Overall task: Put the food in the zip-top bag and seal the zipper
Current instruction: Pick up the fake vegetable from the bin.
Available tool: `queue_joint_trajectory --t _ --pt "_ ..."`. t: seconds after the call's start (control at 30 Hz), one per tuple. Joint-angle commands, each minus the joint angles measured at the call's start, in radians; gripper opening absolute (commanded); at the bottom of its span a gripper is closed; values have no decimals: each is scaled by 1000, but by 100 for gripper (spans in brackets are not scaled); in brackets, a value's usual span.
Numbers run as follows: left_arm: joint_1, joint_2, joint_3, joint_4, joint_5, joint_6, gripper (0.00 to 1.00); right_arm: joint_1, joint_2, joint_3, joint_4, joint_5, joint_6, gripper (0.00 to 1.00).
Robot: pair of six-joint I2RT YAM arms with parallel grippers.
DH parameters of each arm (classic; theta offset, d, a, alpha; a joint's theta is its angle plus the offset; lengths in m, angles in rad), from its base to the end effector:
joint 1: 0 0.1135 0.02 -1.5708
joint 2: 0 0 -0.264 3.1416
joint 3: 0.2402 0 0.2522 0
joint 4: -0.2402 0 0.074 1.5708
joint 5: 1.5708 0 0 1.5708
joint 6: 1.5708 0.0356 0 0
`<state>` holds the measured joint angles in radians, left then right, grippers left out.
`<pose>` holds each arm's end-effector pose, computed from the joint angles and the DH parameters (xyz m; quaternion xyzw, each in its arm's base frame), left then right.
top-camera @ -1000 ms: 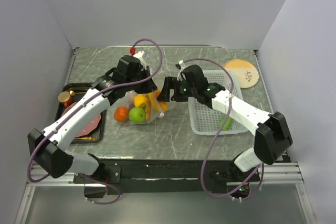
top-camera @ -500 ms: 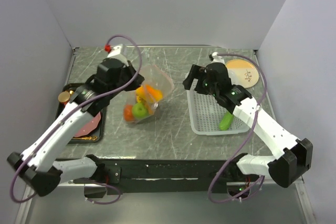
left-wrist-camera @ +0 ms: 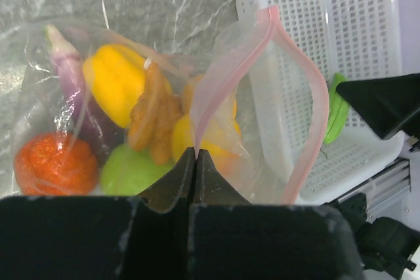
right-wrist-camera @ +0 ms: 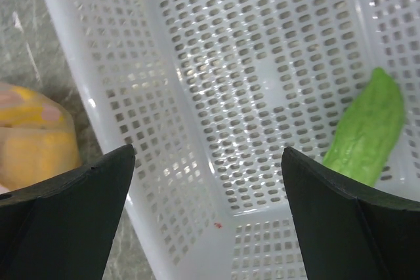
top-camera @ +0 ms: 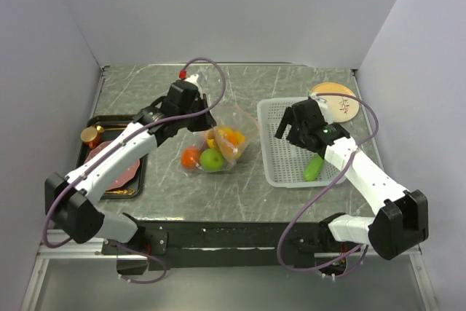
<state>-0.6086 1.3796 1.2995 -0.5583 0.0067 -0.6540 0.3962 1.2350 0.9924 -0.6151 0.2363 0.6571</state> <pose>0.2516 -0.1756 0.3476 -0.0188 0.8931 -0.2677 0.3611 0.2396 0.0912 0.2800 0.1618 0.9173 0.0787 0.3552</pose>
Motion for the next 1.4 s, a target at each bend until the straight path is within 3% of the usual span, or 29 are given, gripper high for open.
queue_joint_trajectory --t 0.0,0.13,0.5,0.67,0.87,1.0,1.1,1.17,1.3,1.37 --pt "-3 -34 20 32 39 24 1 -26 -32 3 -55 64 29 100" --pt "-3 -39 44 18 45 37 1 -28 -16 -6 -148 102 91 100" --pt "-3 -45 1 40 84 42 1 -79 -22 -127 -201 253 226 96" --pt "-3 -40 7 28 70 54 1 -121 -9 -164 -137 244 196 96" --pt "-3 -48 -2 50 79 48 1 -236 50 -225 34 107 116 92" --pt "-3 -40 15 43 95 48 1 -250 92 -229 92 74 90 89" --pt "-3 -40 17 41 98 48 1 -249 113 -230 132 29 73 82" --pt "-3 -40 17 35 85 48 1 -249 119 -232 162 5 62 71" --pt "-3 -39 14 34 88 37 1 -249 149 -228 219 -75 35 42" --pt "-3 -37 15 40 98 36 1 -247 152 -225 250 -133 19 40"
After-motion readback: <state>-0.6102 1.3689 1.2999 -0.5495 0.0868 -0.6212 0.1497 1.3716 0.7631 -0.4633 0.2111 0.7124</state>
